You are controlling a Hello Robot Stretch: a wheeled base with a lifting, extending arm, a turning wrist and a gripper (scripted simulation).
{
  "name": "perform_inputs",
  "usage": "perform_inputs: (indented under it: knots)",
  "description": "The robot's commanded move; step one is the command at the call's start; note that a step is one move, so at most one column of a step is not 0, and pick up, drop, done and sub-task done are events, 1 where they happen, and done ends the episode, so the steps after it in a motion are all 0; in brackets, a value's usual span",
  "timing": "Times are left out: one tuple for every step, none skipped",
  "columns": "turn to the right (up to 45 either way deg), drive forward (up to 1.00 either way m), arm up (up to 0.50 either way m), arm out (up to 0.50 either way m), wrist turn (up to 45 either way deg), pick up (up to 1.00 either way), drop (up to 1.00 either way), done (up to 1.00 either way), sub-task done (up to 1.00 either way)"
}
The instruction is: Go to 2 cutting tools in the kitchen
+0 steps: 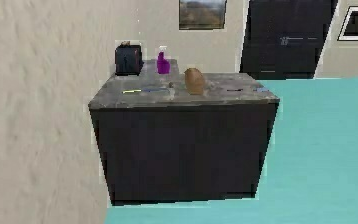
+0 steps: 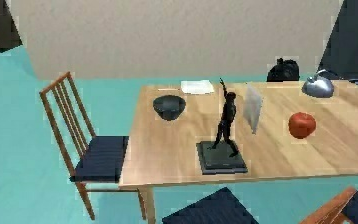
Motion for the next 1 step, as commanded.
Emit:
perform_inputs:
  knots:
    - [-3.0, 0.00, 0.00, 0.00, 0.0, 0.00, 0.00, 0.00, 0.00]
